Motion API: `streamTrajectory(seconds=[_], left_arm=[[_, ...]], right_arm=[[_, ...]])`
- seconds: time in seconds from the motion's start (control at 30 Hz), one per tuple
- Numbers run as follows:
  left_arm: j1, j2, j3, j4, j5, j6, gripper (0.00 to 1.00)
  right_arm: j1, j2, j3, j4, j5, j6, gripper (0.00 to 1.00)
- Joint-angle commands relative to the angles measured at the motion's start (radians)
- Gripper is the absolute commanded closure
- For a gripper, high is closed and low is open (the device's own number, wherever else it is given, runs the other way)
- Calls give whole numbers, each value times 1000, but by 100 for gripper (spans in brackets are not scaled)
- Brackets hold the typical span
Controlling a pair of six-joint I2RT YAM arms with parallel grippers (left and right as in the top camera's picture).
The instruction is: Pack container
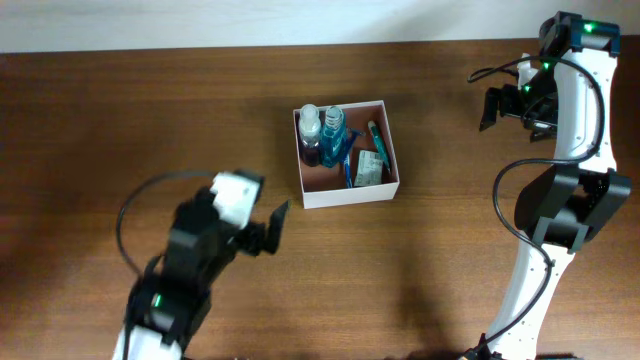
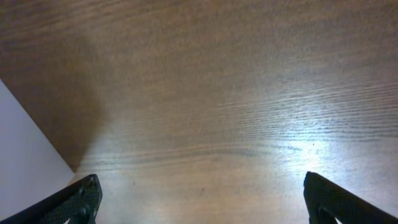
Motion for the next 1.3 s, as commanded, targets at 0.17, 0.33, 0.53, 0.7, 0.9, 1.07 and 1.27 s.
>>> streamTrajectory(seconds=[0.17,0.33,0.53,0.7,0.9,1.07,1.27], left_arm=[[142,-376,-368,264,241,39,1],[147,-503,-441,332,240,35,1],[163,-620,-455,367,213,35,1],[214,-687,-459,367,210,35,1],[238,-746,-509,367,200,35,1],[238,-847,-571,323,203,35,1],[238,-845,-571,332,161,36,1]], right_arm=[[-3,-30,-5,3,9,3,1],[-3,-30,-5,3,9,3,1],[-3,-30,-5,3,9,3,1],[-3,-30,-5,3,9,3,1],[-3,-30,-5,3,9,3,1],[-3,-30,-5,3,9,3,1],[-3,-30,-5,3,9,3,1]])
